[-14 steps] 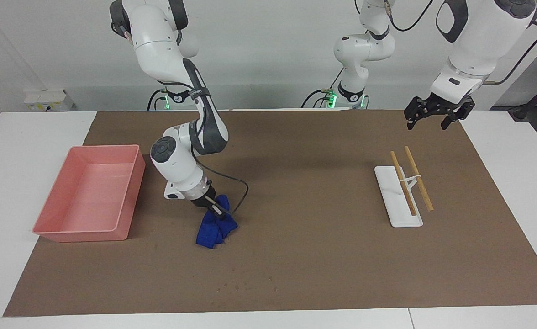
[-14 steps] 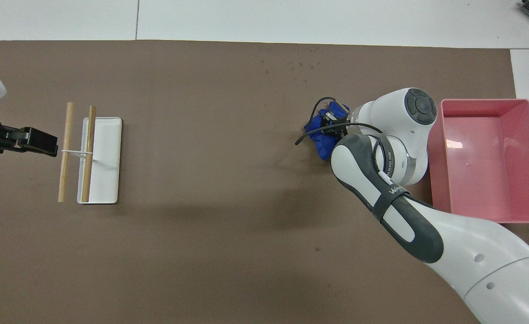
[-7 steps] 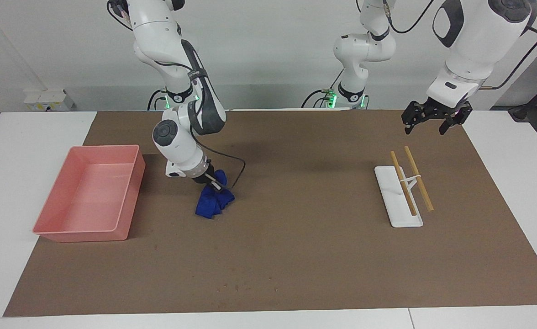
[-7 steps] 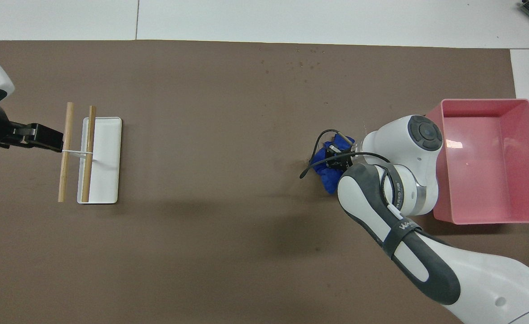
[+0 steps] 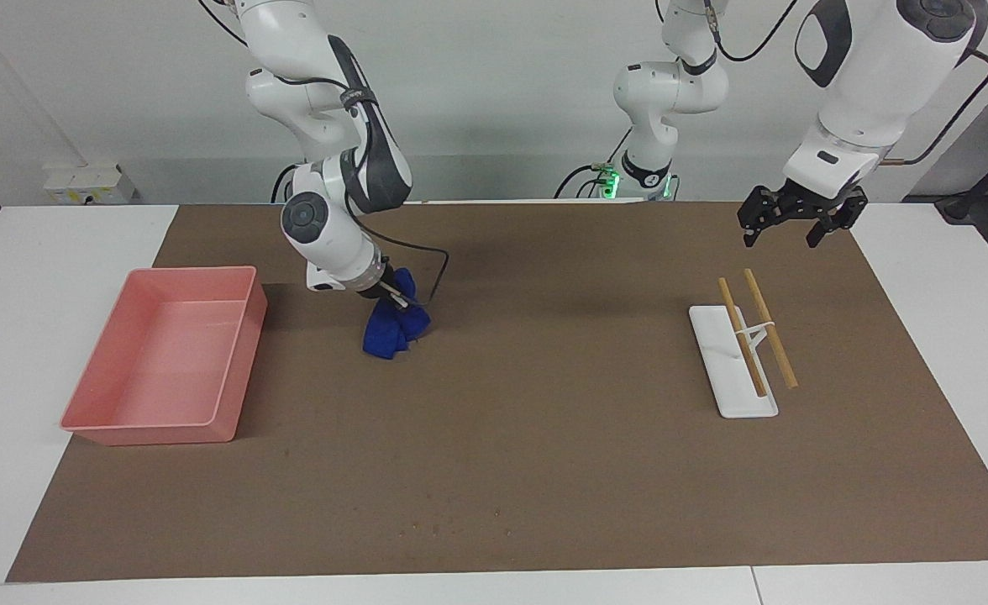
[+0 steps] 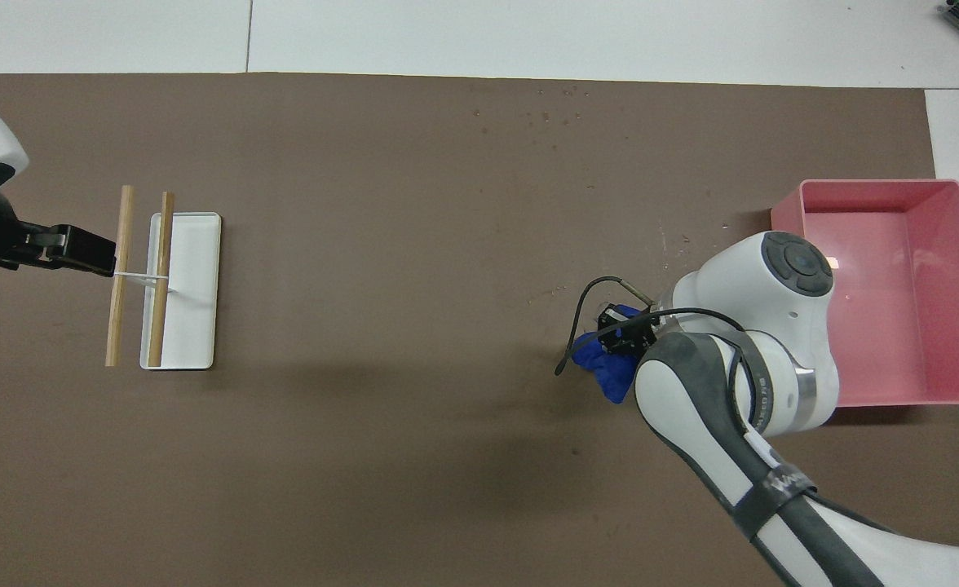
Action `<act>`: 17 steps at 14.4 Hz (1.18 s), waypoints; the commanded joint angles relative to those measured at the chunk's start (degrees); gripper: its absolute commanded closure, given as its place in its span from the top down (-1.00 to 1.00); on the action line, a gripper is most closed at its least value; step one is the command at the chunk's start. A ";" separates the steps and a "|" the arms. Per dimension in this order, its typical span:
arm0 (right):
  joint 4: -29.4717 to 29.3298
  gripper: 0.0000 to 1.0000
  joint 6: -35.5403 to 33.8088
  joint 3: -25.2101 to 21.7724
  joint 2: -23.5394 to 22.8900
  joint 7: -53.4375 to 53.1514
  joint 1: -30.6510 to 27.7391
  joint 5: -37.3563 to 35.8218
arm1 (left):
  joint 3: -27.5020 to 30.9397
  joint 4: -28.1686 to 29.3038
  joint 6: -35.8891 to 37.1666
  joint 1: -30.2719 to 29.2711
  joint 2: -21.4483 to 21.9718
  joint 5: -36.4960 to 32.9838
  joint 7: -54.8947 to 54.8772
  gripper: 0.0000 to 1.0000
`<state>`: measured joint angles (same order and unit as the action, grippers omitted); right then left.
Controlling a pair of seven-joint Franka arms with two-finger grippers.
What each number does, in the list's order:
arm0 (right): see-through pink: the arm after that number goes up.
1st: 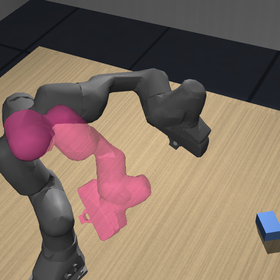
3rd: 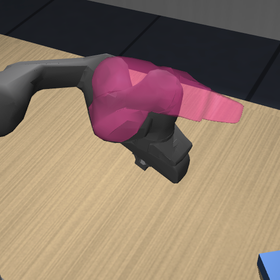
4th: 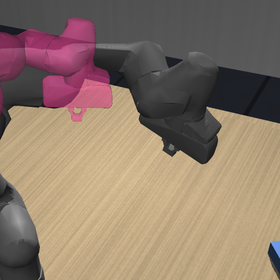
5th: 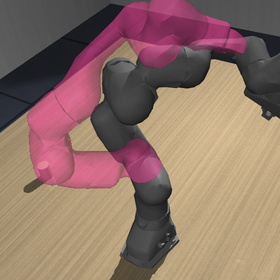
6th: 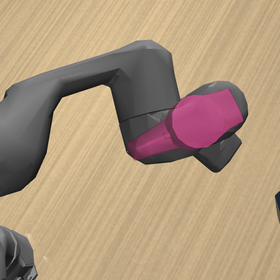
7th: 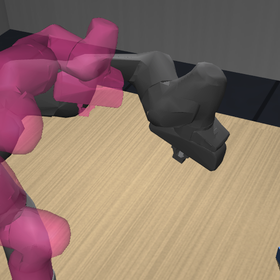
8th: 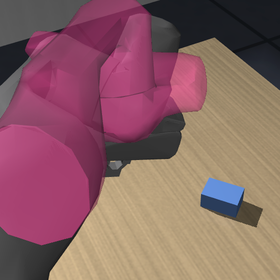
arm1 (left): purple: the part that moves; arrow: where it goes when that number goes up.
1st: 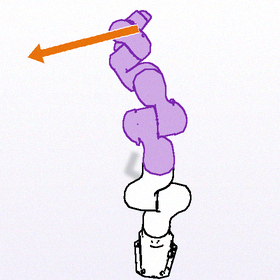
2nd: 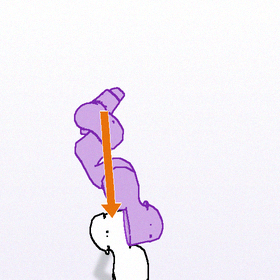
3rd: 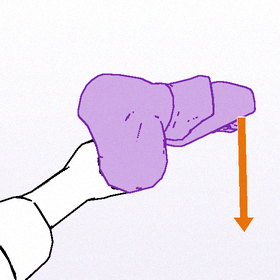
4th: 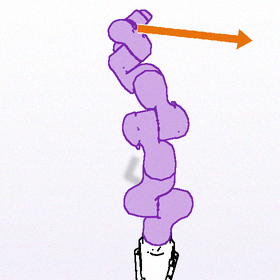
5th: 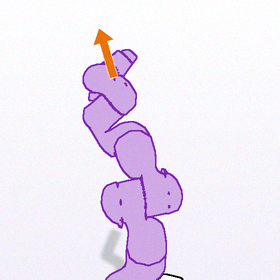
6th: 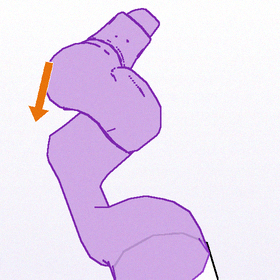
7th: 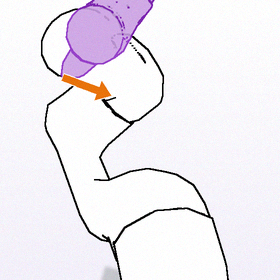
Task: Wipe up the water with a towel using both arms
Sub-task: 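Carry the blue cloth with the right gripper toward the pink bin, then lower the cloth into the pink bin and open the right gripper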
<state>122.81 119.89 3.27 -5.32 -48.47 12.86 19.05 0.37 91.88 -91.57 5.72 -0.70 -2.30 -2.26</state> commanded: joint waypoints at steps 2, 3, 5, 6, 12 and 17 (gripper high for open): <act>-1.42 -1.00 -5.08 -0.02 8.38 3.99 -4.59 -1.03 | 0.86 0.49 -0.89 -0.96 0.26 0.11 -1.69 1.00; -3.87 -1.00 -8.50 -0.02 9.18 4.52 -6.87 -1.38 | 0.95 0.40 -0.80 -1.23 0.26 0.11 -1.69 1.00; -10.11 -1.00 -15.79 0.07 8.93 8.36 -11.53 -4.44 | 1.03 0.31 -0.89 -2.98 0.52 0.11 -1.69 1.00; -12.84 -1.00 -18.35 0.07 8.40 11.61 -13.81 -6.89 | 0.95 0.57 -1.50 -2.99 0.61 0.11 -1.69 1.00; -18.31 -1.00 -22.77 0.07 3.75 33.57 -25.50 -17.36 | 0.95 0.84 -1.86 -3.17 0.70 0.11 -1.61 1.00; -13.85 -1.00 -18.31 0.07 -0.57 47.75 -32.29 -20.89 | 0.95 0.75 -1.41 -2.99 0.70 0.11 -1.43 1.00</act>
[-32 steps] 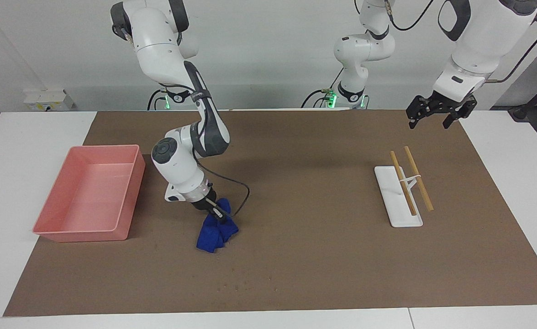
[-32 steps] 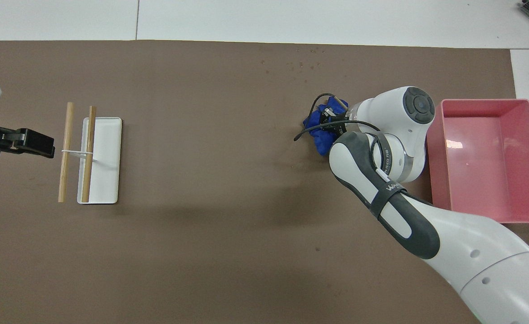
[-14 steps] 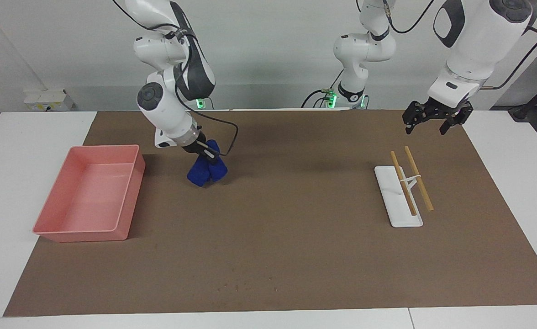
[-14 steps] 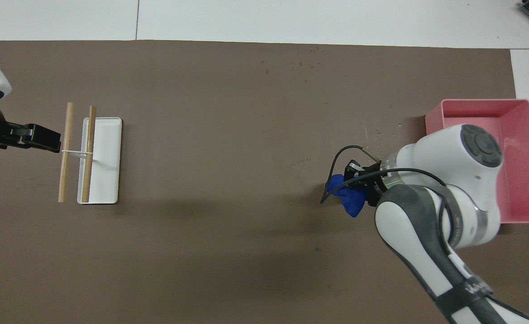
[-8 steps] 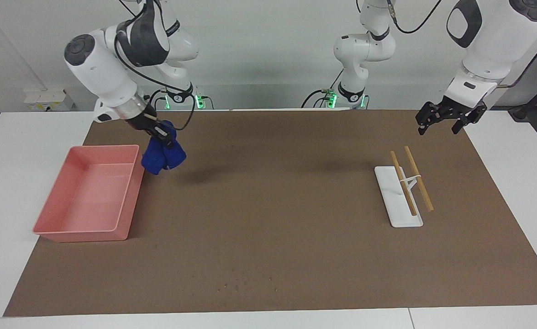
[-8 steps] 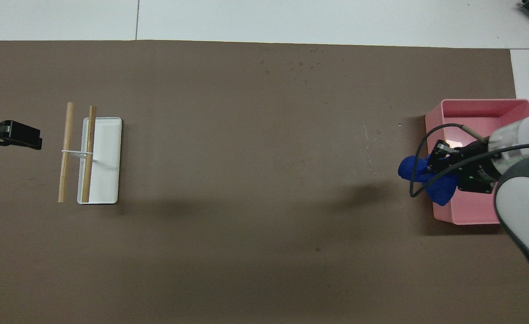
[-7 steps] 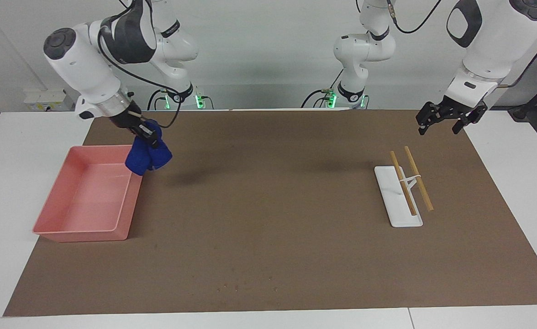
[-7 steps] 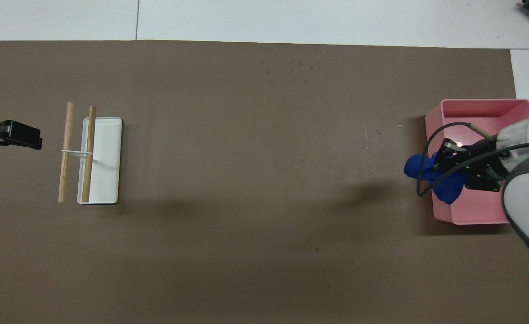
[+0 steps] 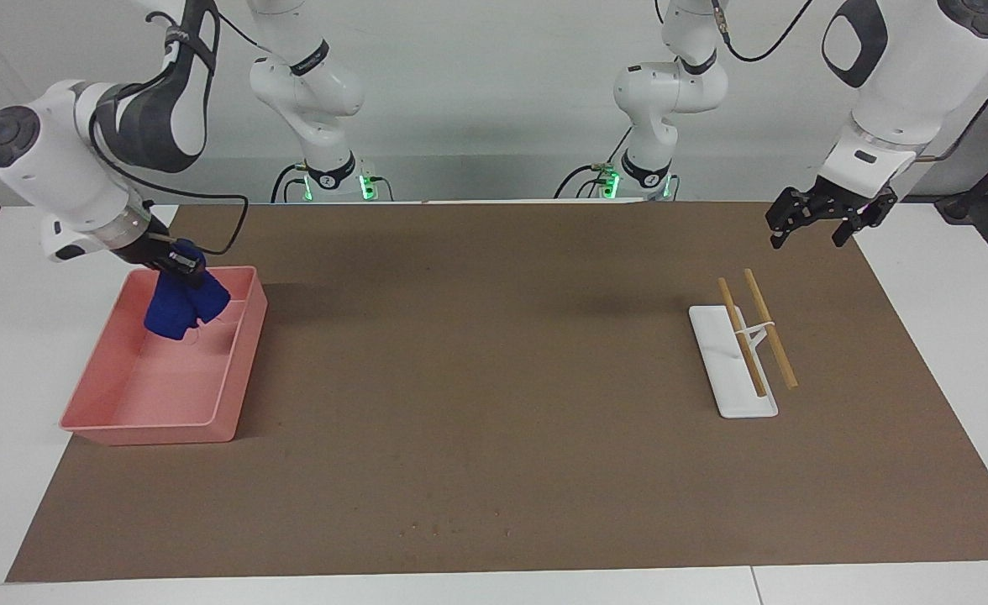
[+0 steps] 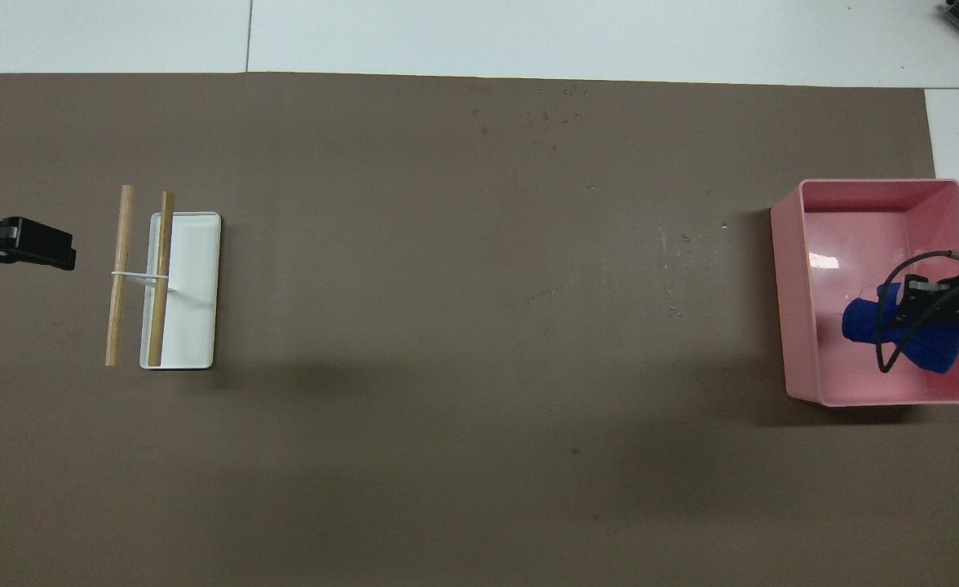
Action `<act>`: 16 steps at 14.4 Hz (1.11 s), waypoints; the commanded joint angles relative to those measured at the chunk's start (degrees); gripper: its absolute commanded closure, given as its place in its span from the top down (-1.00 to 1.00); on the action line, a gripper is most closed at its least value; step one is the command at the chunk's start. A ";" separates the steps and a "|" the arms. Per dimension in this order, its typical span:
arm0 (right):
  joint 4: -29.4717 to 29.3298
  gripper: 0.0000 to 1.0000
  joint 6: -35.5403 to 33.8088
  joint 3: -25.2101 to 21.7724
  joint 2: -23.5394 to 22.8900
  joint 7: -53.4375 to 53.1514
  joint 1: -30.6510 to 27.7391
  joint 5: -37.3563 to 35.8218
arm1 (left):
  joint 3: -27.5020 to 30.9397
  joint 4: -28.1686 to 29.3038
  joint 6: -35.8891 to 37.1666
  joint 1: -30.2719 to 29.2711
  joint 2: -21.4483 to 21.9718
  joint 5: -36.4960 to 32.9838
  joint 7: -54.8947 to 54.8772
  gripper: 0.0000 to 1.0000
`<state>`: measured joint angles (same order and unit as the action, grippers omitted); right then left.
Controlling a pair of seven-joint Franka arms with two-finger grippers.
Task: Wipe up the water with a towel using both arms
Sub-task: 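Lower the cloth into the pink bin and open the right gripper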
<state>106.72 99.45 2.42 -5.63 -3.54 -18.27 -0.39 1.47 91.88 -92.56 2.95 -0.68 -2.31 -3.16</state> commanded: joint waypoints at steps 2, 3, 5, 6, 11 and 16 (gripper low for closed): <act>6.38 -1.00 4.60 0.92 -0.43 2.83 -1.77 -1.98 | -0.16 0.76 -0.34 0.03 0.68 0.12 -0.36 1.00; 7.97 -1.00 5.31 0.92 -0.35 2.83 -2.21 -1.98 | -0.16 0.67 -0.26 0.04 0.68 0.12 -0.44 1.00; 10.43 -1.00 5.49 0.92 -0.09 2.48 -2.30 -1.98 | -0.16 0.24 -0.08 -0.23 0.68 0.12 -0.53 1.00; 12.10 -1.00 5.76 0.92 0.44 2.22 -2.30 -1.98 | -0.16 0.06 -0.17 -0.31 0.68 0.12 -0.53 1.00; 11.94 1.00 5.23 1.01 0.62 2.13 -2.13 -1.72 | -0.16 0.32 -0.87 0.12 0.94 0.12 -0.53 1.00; 8.16 1.00 4.88 1.71 3.16 2.13 -1.42 -1.81 | -0.16 1.29 -1.22 -0.49 1.47 0.12 -0.71 1.00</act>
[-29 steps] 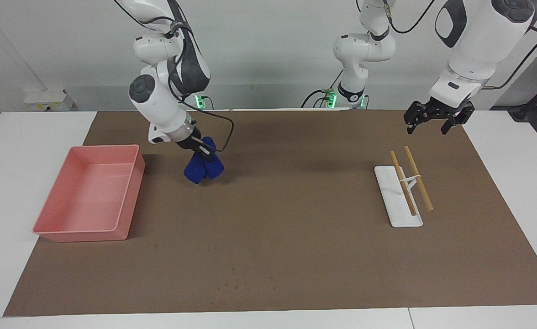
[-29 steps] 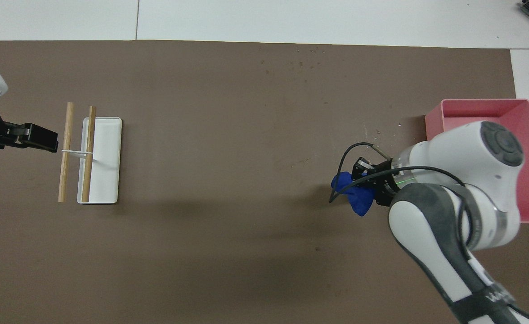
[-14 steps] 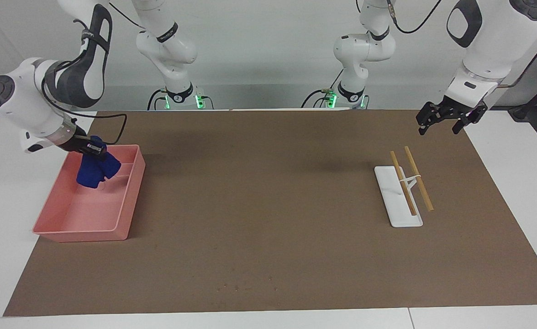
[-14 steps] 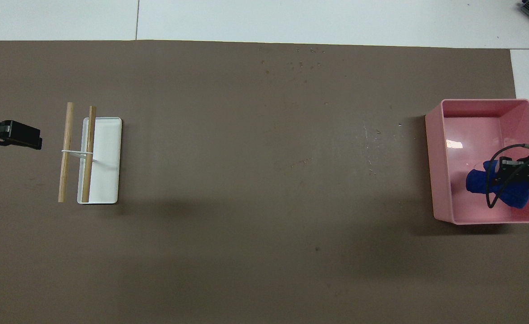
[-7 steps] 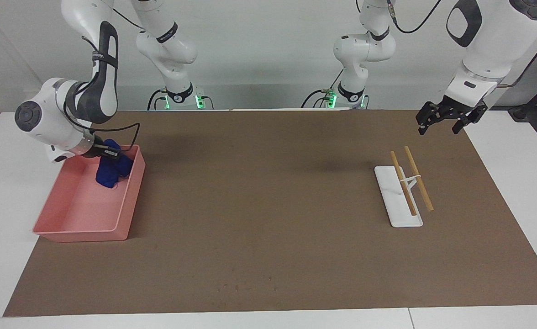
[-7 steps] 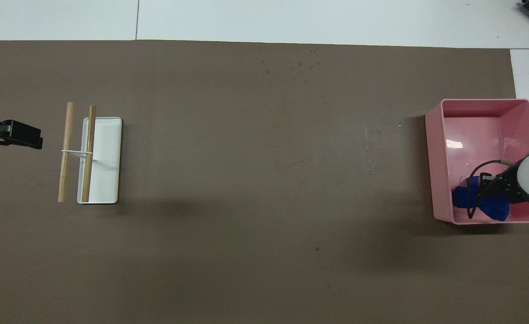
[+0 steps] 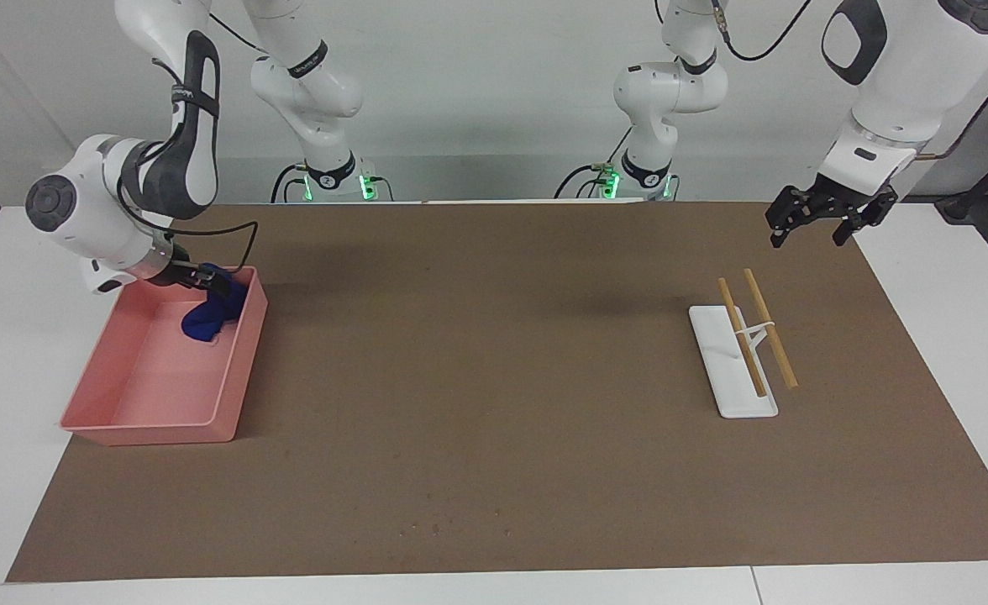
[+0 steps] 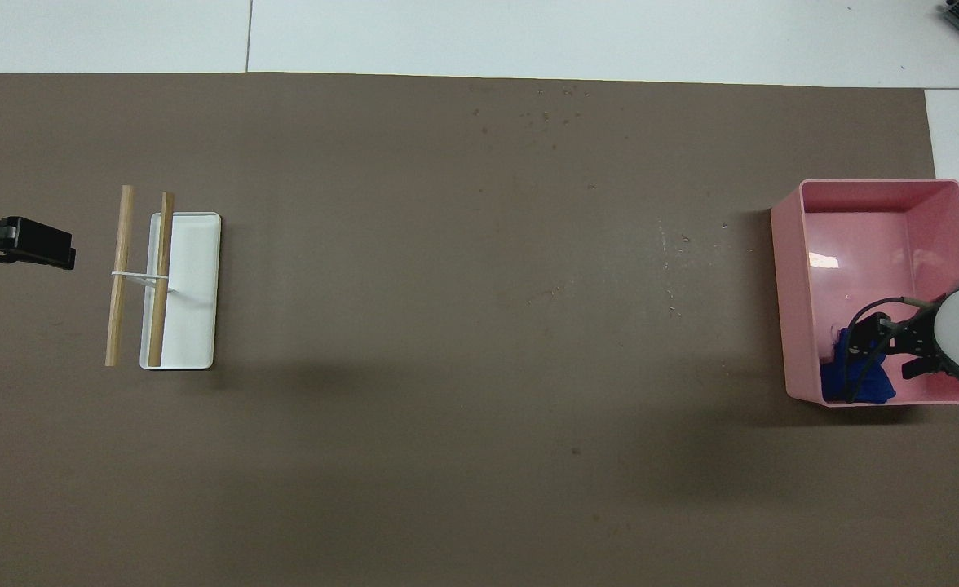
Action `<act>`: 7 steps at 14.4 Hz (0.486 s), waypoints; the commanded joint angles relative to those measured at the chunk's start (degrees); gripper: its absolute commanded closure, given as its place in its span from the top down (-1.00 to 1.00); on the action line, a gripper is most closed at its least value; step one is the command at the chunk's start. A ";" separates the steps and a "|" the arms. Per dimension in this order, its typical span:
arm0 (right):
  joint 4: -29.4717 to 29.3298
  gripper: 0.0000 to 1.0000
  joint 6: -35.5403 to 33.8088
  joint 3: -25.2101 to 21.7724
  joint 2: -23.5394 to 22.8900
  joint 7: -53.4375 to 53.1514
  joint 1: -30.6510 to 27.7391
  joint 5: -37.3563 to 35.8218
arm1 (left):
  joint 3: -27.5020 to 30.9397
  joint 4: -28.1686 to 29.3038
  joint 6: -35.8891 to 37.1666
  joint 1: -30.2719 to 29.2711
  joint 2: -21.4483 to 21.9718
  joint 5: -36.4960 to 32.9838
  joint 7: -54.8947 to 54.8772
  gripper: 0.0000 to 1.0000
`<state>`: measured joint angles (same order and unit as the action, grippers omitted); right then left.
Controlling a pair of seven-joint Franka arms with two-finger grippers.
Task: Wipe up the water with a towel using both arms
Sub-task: 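Lower the cloth into the pink bin and open the right gripper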
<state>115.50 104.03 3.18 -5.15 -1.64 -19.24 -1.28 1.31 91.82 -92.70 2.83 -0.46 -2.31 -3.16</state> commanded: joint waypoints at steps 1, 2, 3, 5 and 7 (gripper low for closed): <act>-1.41 1.00 0.21 0.95 3.90 0.14 0.25 -0.83 | 0.01 1.35 -1.08 -0.37 1.26 0.12 -0.71 1.00; -2.03 1.00 0.21 0.95 4.96 0.14 1.74 -0.83 | 0.01 1.43 -1.08 -0.37 1.26 0.12 -0.71 1.00; -2.56 1.00 0.21 0.95 6.10 0.14 2.27 -0.74 | 0.01 1.43 -1.08 -0.37 1.26 0.12 -0.71 1.00; -3.70 1.00 0.21 1.03 8.04 -0.03 3.50 0.05 | 0.01 1.52 -1.25 -0.28 1.26 0.12 -0.71 1.00; -6.33 1.00 -0.22 0.95 8.75 -2.57 5.61 -0.04 | 0.01 1.43 -1.43 -0.28 1.26 0.12 -0.71 1.00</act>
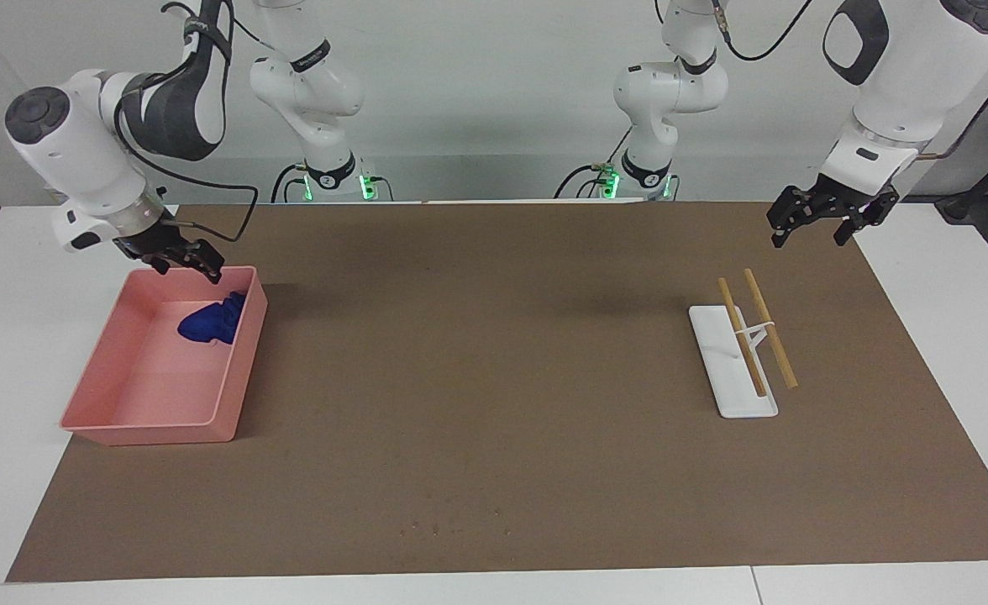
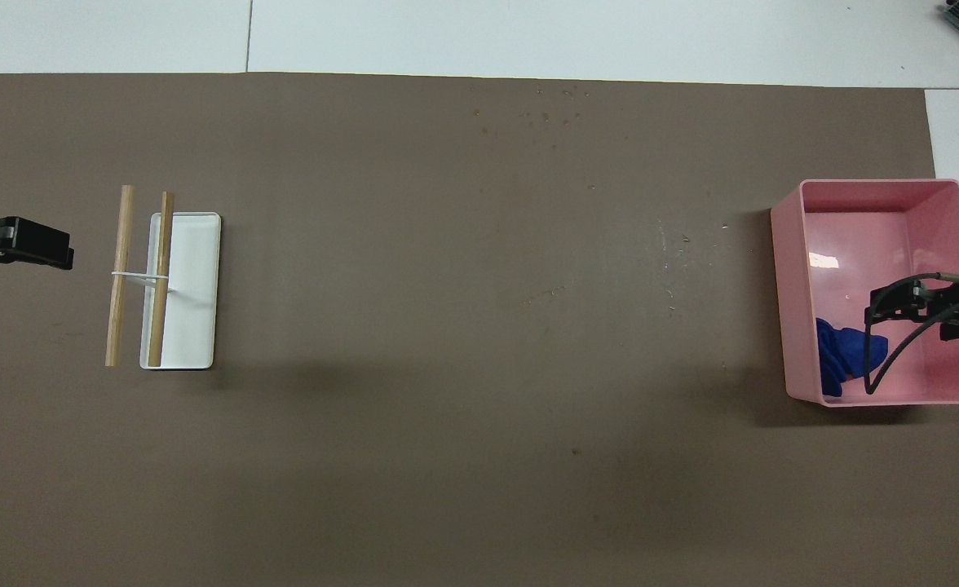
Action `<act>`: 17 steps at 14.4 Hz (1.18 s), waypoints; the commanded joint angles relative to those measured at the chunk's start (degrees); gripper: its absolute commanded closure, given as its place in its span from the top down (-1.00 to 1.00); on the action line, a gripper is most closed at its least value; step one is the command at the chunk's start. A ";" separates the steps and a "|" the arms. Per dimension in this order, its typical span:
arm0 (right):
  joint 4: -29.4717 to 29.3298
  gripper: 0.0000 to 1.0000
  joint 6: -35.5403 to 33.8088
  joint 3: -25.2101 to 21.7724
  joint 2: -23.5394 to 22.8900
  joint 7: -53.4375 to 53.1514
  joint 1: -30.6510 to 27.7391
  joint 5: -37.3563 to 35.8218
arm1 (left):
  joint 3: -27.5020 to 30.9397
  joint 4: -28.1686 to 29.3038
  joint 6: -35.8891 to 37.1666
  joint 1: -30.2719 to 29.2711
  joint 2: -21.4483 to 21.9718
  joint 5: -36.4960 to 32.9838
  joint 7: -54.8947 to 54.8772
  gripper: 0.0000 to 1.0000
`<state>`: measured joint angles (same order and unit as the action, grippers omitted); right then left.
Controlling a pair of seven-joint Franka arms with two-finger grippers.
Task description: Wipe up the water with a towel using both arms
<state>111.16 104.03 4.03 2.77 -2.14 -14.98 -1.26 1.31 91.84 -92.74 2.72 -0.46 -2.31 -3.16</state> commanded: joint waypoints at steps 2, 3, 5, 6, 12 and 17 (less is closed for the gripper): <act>-5.41 1.00 -2.95 0.19 0.48 -4.00 3.46 0.20 | 0.00 1.42 -1.39 -0.09 1.25 0.12 -0.71 1.00; -6.82 1.00 -4.00 0.19 0.31 -4.62 4.95 1.16 | 0.01 1.42 -1.30 -0.09 1.25 0.12 -0.71 1.00; -9.63 1.00 -6.55 0.19 -0.05 -7.51 8.20 1.61 | 0.01 1.50 -1.30 -0.09 1.25 0.12 -0.71 1.00; -11.47 1.00 -8.04 0.19 -0.48 -9.53 9.87 1.52 | 0.01 1.50 -1.30 -0.09 1.25 0.12 -0.71 1.00; -27.56 1.00 -19.91 0.19 -5.76 -16.75 14.81 0.55 | -0.08 1.24 -1.04 0.00 1.25 0.12 -0.71 1.00; -26.18 1.00 -20.89 0.02 -4.10 -14.57 14.10 0.91 | -0.35 0.71 -0.25 0.18 1.69 0.73 -0.71 1.00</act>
<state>85.09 84.40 3.98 -1.16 -17.90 -0.38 -0.66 0.92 91.85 -92.89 2.74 -0.14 -2.30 -3.16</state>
